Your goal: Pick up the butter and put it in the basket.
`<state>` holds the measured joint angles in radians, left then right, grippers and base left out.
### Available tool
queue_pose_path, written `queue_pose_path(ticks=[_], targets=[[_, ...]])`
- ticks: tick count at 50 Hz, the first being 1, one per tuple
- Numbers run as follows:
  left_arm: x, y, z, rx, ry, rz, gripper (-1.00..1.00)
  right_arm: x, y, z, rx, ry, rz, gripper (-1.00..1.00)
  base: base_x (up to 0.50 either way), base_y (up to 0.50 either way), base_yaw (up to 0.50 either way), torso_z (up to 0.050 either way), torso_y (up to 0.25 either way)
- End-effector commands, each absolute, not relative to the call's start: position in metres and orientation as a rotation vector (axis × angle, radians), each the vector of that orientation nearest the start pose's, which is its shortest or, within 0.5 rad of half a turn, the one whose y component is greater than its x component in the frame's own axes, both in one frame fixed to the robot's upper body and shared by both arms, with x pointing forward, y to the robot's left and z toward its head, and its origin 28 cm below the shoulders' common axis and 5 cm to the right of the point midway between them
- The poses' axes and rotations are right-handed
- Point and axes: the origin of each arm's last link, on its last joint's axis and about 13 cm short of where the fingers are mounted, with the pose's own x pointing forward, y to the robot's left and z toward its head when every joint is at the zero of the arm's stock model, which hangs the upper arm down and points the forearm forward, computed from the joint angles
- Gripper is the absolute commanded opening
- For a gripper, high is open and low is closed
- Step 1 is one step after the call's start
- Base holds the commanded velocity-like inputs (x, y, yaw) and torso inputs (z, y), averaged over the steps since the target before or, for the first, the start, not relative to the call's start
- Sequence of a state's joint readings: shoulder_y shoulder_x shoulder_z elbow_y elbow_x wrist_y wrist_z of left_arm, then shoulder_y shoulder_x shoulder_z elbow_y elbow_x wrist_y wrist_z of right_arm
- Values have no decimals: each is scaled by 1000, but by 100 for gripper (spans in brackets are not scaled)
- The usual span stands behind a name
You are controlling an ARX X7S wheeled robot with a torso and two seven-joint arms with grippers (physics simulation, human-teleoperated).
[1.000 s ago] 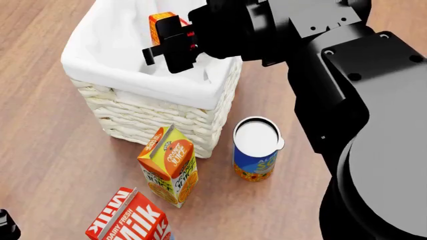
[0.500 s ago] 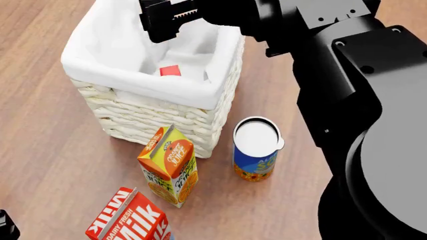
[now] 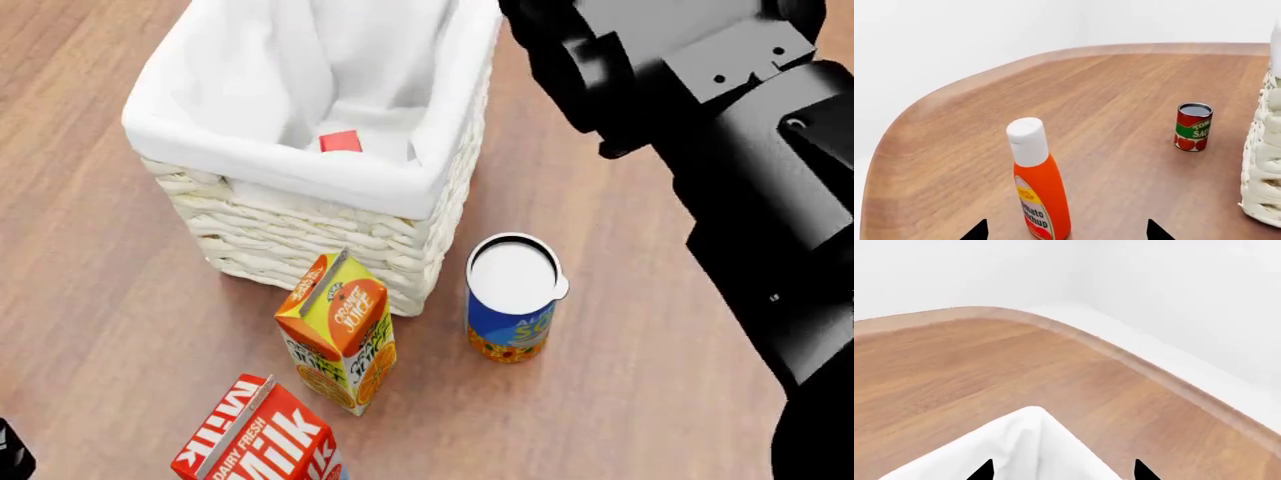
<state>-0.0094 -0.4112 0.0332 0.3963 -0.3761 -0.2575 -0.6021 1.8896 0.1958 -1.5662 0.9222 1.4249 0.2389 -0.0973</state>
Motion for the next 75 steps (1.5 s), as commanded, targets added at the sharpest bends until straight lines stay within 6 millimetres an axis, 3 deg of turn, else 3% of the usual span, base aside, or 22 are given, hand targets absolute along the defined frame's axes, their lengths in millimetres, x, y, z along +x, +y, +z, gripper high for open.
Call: queue_pose_path(ticks=[1, 15, 19, 33, 43, 52, 68, 75], targets=[[205, 266, 96, -33, -97, 383, 100, 381, -71, 380, -318, -293, 448, 100, 0, 0, 0, 0, 0], [200, 263, 104, -37, -128, 353, 100, 336, -95, 376, -413, -444, 292, 100, 0, 0, 0, 0, 0], [198, 263, 106, -40, -136, 346, 100, 314, -105, 373, -446, -458, 244, 100, 0, 0, 0, 0, 0], [192, 261, 114, -47, -180, 309, 100, 259, -135, 357, -393, -515, 117, 100, 0, 0, 0, 0, 0], [183, 258, 122, -59, -222, 264, 100, 228, -140, 338, -382, -533, 92, 100, 0, 0, 0, 0, 0], [175, 258, 130, -70, -286, 233, 100, 196, -146, 304, -402, -498, 44, 100, 0, 0, 0, 0, 0], [164, 273, 159, -144, -426, 184, 100, 150, -126, 277, -389, -540, 29, 100, 0, 0, 0, 0, 0], [160, 274, 175, -150, -479, 159, 100, 141, -126, 265, -371, -560, 13, 100, 0, 0, 0, 0, 0]])
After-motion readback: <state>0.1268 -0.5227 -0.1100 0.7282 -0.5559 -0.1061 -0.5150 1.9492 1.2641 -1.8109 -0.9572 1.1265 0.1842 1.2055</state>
